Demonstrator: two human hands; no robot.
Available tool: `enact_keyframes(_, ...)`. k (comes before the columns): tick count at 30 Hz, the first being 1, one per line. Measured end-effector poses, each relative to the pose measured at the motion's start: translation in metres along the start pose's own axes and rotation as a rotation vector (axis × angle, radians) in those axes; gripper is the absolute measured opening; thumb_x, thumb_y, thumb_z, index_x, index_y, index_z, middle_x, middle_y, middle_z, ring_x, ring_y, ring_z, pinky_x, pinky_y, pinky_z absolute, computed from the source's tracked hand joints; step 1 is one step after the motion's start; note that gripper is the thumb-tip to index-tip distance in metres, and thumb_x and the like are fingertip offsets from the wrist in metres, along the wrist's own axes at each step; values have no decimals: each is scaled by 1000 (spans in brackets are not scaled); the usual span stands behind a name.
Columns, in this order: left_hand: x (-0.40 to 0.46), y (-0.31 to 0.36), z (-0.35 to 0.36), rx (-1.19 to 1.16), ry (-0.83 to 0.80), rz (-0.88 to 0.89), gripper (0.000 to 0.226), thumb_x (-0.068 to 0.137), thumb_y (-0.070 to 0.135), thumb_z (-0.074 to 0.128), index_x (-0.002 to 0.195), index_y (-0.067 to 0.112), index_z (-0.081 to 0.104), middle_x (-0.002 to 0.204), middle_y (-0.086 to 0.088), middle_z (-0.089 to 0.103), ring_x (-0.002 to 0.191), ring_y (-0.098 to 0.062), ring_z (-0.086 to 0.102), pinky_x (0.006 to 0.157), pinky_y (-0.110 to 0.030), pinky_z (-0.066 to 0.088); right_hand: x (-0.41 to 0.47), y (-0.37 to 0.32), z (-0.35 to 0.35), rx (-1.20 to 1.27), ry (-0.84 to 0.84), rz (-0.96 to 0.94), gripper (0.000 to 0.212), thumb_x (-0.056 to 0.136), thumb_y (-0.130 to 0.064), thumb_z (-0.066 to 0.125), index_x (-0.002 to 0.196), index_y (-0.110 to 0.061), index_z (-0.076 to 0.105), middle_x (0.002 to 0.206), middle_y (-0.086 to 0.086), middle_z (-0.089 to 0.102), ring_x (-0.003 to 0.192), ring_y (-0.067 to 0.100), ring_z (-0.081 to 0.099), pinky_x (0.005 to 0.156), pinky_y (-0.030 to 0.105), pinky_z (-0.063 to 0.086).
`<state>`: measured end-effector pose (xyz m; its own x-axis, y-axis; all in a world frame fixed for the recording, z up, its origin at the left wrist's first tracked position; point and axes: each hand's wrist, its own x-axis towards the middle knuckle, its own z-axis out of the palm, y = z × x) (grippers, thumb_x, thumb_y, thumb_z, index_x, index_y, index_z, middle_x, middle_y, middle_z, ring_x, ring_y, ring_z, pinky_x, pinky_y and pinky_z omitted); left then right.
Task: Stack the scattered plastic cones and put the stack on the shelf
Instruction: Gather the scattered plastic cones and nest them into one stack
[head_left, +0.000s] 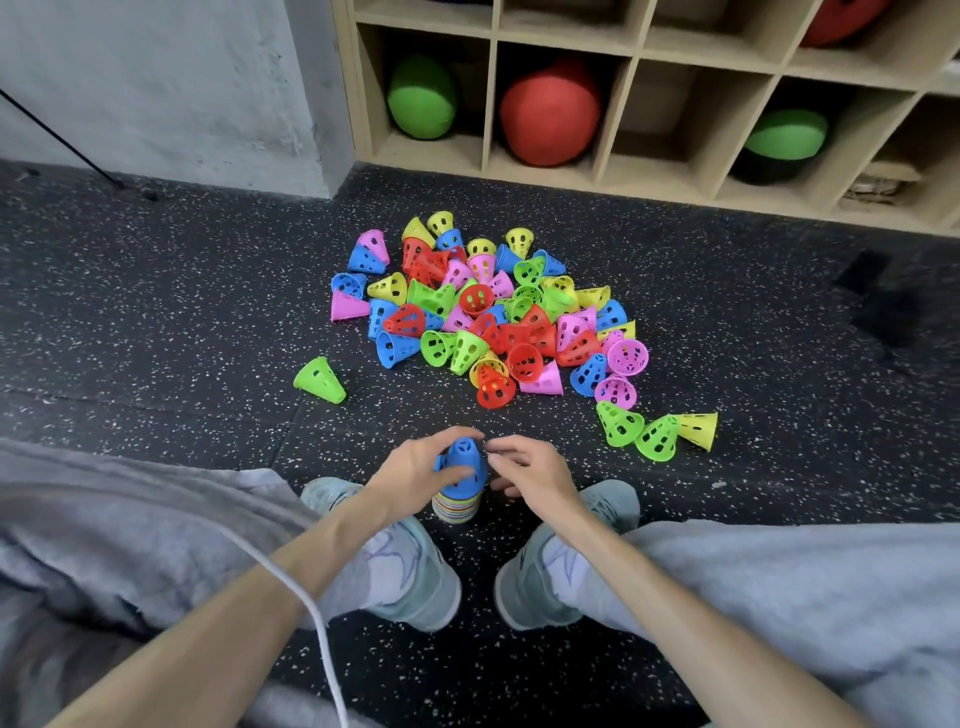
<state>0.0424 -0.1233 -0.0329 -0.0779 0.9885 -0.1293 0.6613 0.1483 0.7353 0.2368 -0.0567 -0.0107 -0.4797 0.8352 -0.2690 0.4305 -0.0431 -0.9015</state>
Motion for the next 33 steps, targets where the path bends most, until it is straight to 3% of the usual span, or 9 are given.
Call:
enact_keyframes(2, -1, -1, 0, -14, 18, -30, 43, 92, 41, 70, 130, 52, 53, 104, 10, 73, 87, -15, 68, 82, -40, 56, -1, -1, 0, -6, -2, -11, 20, 98, -18, 62, 113, -24, 73, 94, -7, 77, 76, 13, 75, 65, 20, 55)
enact_keyframes(7, -4, 6, -11, 10, -33, -38, 55, 89, 50, 73, 139, 48, 51, 118, 11, 72, 100, -5, 67, 96, -37, 54, -1, -8, -5, -37, 39, -64, 20, 96, -17, 62, 110, -24, 74, 94, -6, 76, 76, 11, 74, 65, 18, 54)
enact_keyframes(11, 7, 23, -38, 228, -92, -4, 65, 95, 69, 50, 152, 40, 37, 147, 2, 57, 131, -19, 57, 108, -42, 47, 13, -22, -18, -164, 58, -172, 20, 94, -22, 64, 106, -35, 75, 96, -16, 75, 87, 0, 68, 79, 19, 54)
enact_keyframes(14, 17, 39, -58, 383, -67, 44, 65, 100, 66, 39, 155, 31, 34, 153, -2, 50, 130, -23, 56, 106, -43, 47, 22, -32, -32, -285, 48, -237, 21, 97, -24, 64, 109, -39, 72, 104, -26, 70, 97, -8, 63, 86, 15, 48)
enact_keyframes(20, 45, 41, -59, 526, -156, 60, 69, 102, 65, 30, 158, 25, 27, 159, -9, 40, 140, -27, 44, 113, -47, 40, 55, -26, -62, -312, 90, -162, 20, 99, -20, 61, 113, -28, 74, 111, -16, 71, 103, -1, 62, 90, 20, 47)
enact_keyframes(23, 66, 35, -48, 474, -157, 23, 66, 104, 62, 31, 158, 23, 28, 158, -9, 41, 142, -28, 41, 113, -49, 39, 74, -9, -70, -292, 109, -85, 21, 99, -16, 59, 110, -26, 73, 110, -10, 72, 105, 5, 65, 90, 25, 50)
enact_keyframes(29, 110, 8, -30, 327, -122, -48, 57, 105, 50, 44, 154, 23, 35, 155, -6, 43, 142, -26, 41, 109, -46, 42, 106, 22, -73, -272, 115, 18, 22, 100, -16, 58, 114, -25, 73, 109, -13, 71, 103, 2, 63, 81, 16, 44)
enact_keyframes(33, 136, -14, -21, 234, -11, -119, 55, 103, 44, 55, 150, 22, 41, 148, -6, 48, 135, -25, 49, 103, -42, 47, 122, 43, -69, -186, 168, 82, 24, 99, -12, 56, 109, -28, 72, 105, -12, 73, 101, 4, 66, 92, 30, 52)
